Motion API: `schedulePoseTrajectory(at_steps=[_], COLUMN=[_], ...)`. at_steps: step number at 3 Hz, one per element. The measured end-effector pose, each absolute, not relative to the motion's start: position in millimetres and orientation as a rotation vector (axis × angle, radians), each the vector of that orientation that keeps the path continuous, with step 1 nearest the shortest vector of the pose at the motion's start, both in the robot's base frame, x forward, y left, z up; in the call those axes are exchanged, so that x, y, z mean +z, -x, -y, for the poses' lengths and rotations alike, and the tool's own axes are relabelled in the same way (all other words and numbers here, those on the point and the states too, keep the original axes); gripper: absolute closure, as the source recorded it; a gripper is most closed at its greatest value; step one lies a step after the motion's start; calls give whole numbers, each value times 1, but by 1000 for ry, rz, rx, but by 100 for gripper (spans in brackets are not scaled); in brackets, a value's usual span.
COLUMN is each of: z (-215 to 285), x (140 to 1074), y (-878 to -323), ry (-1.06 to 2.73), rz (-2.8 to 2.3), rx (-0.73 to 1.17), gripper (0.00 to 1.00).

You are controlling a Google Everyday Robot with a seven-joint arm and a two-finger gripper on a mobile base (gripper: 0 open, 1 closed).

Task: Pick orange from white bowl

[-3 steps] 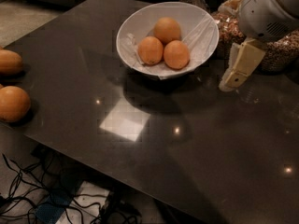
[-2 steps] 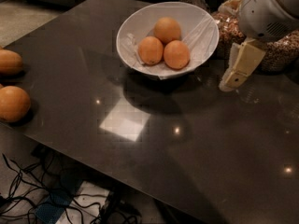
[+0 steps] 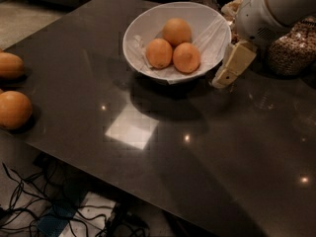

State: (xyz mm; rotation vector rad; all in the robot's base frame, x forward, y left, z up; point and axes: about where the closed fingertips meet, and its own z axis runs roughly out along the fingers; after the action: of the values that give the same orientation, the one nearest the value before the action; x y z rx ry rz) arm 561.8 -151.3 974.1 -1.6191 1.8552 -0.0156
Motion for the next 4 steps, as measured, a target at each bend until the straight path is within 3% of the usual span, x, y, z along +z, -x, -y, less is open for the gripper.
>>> schedulePoseTrajectory(at_steps=[1,4], z=[149,134], x=[965,966], y=[-603,-636], ry=[1512,1471], rz=[-1882,-1881], rx=[15,-5], gripper=[0,0])
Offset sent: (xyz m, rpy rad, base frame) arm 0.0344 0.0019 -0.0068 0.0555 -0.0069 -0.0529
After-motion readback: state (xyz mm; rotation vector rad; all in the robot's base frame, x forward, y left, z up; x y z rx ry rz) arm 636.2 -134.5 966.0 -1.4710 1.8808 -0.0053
